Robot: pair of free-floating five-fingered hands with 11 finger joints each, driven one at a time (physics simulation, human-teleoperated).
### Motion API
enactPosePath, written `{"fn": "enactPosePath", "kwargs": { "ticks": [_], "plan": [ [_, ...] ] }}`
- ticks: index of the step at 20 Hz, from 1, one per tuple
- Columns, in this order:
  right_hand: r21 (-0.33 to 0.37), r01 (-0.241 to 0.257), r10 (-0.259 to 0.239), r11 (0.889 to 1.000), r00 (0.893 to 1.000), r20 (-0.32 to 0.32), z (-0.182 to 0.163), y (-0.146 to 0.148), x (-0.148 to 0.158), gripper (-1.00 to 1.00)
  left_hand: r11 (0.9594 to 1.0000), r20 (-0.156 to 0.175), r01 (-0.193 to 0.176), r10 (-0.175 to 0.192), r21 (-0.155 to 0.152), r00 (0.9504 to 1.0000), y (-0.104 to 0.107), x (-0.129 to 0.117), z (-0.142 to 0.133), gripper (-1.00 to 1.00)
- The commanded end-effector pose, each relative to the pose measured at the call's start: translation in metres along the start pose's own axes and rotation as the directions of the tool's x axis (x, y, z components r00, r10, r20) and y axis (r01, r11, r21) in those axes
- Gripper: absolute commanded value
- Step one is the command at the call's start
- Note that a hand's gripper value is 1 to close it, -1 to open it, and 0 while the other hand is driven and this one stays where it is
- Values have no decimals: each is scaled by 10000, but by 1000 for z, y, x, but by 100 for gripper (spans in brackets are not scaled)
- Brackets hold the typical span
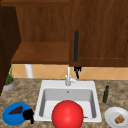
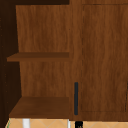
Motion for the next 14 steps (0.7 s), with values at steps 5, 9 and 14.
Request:
{"fn": "enactPosePath", "kwargs": {
  "ticks": [5,9,14],
  "plan": [
    [282,-845,845,9960,9964,34,-57,-13,-5,-100,10000,0,0,0,0,10000,0,0,0,0],
    [327,-855,853,9958,9963,95,-92,-15,-10,-100,10000,0,0,0,0,10000,0,0,0,0],
    [810,-900,887,9926,9959,193,-127,-10,-13,-100,10000,0,0,0,0,10000,0,0,0,0]
  ]
}}
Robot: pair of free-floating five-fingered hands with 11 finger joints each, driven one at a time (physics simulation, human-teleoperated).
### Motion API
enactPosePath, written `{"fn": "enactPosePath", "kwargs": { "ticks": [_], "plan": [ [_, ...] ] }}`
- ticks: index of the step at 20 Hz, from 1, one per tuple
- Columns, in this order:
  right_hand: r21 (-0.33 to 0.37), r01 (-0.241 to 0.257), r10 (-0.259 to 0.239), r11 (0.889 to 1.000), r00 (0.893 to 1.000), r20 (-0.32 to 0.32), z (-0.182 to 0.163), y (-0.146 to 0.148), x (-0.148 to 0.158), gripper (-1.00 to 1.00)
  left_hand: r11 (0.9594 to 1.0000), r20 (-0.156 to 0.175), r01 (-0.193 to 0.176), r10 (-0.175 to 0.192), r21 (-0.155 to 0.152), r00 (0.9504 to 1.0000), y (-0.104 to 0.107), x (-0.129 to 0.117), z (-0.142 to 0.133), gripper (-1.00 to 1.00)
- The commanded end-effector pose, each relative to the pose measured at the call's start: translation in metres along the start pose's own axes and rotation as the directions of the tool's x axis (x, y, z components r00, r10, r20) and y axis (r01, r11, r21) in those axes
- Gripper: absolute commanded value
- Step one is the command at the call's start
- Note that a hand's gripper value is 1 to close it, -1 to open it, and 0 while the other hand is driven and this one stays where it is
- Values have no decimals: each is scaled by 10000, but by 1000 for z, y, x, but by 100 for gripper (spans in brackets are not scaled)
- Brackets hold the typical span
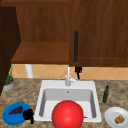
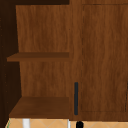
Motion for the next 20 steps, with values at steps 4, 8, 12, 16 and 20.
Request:
{"fn": "enactPosePath", "kwargs": {
  "ticks": [4,8,12,16,20],
  "plan": [
    [898,-846,846,9924,9964,36,-54,5,-2,-100,10000,0,0,0,0,10000,0,0,0,0],
    [2825,-848,926,9555,9956,-145,-71,1,1,100,10000,0,0,0,0,10000,0,0,0,0],
    [4556,-744,989,8870,9946,-300,-67,-1,7,100,10000,0,0,0,0,10000,0,0,0,0],
    [3945,-347,1299,9182,9675,-2171,-45,-1,18,100,10000,0,0,0,0,10000,0,0,0,0],
    [3855,-673,1766,9203,9505,-2558,-35,-2,41,100,10000,0,0,0,0,10000,0,0,0,0]
  ]
}}
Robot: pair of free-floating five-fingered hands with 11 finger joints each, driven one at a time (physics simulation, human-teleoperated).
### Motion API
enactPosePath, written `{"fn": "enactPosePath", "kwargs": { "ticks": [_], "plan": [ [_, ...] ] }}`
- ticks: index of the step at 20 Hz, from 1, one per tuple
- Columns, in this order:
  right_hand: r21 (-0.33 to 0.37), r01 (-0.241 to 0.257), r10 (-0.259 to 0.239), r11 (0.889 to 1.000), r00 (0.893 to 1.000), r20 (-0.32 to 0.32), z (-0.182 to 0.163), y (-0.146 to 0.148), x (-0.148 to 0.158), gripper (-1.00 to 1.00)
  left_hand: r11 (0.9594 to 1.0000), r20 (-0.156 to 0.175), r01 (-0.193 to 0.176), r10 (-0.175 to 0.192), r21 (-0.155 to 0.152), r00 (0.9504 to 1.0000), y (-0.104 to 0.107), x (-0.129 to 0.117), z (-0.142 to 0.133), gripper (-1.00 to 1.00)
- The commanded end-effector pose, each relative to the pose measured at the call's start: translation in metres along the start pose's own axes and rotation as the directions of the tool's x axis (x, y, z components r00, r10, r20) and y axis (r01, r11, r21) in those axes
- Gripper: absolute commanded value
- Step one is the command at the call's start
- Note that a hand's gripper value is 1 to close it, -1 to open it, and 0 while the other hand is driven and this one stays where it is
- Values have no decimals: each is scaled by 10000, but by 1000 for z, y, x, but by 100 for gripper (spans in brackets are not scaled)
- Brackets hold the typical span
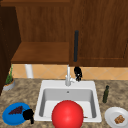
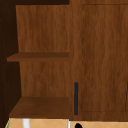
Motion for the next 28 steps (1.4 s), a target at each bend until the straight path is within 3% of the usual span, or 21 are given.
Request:
{"fn": "enactPosePath", "kwargs": {
  "ticks": [1,4,7,10,12,13,14,15,17,19,20,21,24,28],
  "plan": [
    [-723,49,-98,9974,9977,-666,16,-4,20,100,10000,0,0,0,0,10000,0,0,0,0],
    [-715,-256,107,9971,9793,-2022,25,-6,33,100,10000,0,0,0,0,10000,0,0,0,0],
    [-985,-861,463,9914,9352,-3511,21,-4,49,100,10000,0,0,0,0,10000,0,0,0,0],
    [-1057,-1256,680,9864,8988,-4330,11,0,65,100,10000,0,0,0,0,10000,0,0,0,0],
    [-812,-1632,1047,9833,8705,-4809,10,4,72,100,10000,0,0,0,0,10000,0,0,0,0],
    [-849,-1668,1000,9823,8512,-5152,10,4,77,100,10000,0,0,0,0,10000,0,0,0,0],
    [-861,-1762,998,9806,8263,-5544,9,5,83,100,10000,0,0,0,0,10000,0,0,0,0],
    [-863,-1908,1022,9778,7946,-5985,7,6,88,100,10000,0,0,0,0,10000,0,0,0,0],
    [-856,-2245,1065,9707,7215,-6841,2,10,99,100,10000,0,0,0,0,10000,0,0,0,0],
    [-896,-2542,1062,9630,6633,-7408,-2,13,107,100,10000,0,0,0,0,10000,0,0,0,0],
    [-906,-2708,1049,9583,6289,-7704,-4,15,111,100,10000,0,0,0,0,10000,0,0,0,0],
    [-929,-2785,1004,9559,6075,-7880,-5,15,115,100,10000,0,0,0,0,10000,0,0,0,0],
    [-967,-2891,977,9524,5900,-8014,-5,15,116,100,10000,0,0,0,0,10000,0,0,0,0],
    [-1003,-2997,962,9488,5762,-8116,-5,15,117,100,10000,0,0,0,0,10000,0,0,0,0]
  ]
}}
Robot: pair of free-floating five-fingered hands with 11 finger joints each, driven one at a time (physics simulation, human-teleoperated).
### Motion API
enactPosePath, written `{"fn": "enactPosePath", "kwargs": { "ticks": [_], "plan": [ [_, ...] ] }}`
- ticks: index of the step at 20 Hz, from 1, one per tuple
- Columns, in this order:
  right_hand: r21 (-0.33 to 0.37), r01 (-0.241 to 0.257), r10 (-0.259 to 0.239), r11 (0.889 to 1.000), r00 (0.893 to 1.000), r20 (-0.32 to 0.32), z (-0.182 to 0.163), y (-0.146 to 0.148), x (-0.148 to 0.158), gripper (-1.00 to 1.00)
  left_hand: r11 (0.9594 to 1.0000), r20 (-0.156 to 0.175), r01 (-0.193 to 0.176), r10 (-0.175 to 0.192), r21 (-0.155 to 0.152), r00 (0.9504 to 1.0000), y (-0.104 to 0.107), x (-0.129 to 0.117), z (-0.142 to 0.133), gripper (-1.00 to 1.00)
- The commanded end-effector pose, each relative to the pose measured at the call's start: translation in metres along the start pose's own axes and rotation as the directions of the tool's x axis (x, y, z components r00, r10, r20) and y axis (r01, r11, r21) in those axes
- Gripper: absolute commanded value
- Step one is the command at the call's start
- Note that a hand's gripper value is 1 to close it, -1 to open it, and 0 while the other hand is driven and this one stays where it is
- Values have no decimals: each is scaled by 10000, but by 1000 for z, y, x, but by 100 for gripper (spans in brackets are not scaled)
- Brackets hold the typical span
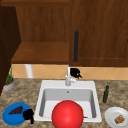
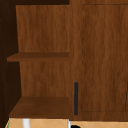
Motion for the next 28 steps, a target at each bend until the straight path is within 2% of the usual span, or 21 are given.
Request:
{"fn": "enactPosePath", "kwargs": {
  "ticks": [1,13,15,16,20,21,22,24,26,28],
  "plan": [
    [-120,-79,77,9999,9999,-123,26,-12,13,100,10000,0,0,0,0,10000,0,0,0,0],
    [-386,-179,163,9991,9990,-421,27,-10,12,100,10000,0,0,0,0,10000,0,0,0,0],
    [-436,-313,315,9986,9995,49,20,-7,13,100,10000,0,0,0,0,10000,0,0,0,0],
    [-506,-311,314,9982,9995,58,19,-6,12,100,10000,0,0,0,0,10000,0,0,0,0],
    [55,-40,43,10000,9986,-521,2,1,1,100,10000,0,0,0,0,10000,0,0,0,0],
    [5,-58,59,10000,9986,-520,0,-4,1,-100,10000,0,0,0,0,10000,0,0,0,0],
    [-175,-112,100,9998,9978,-653,-2,-1,-15,-100,10000,0,0,0,0,10000,0,0,0,0],
    [-48,47,-49,10000,9989,-468,-4,-2,-36,-100,10000,0,0,0,0,10000,0,0,0,0],
    [63,288,-288,9996,9996,-35,-4,-4,-47,-100,10000,0,0,0,0,10000,0,0,0,0],
    [200,306,-317,9993,9978,588,-5,-2,-59,-100,10000,0,0,0,0,10000,0,0,0,0]
  ]
}}
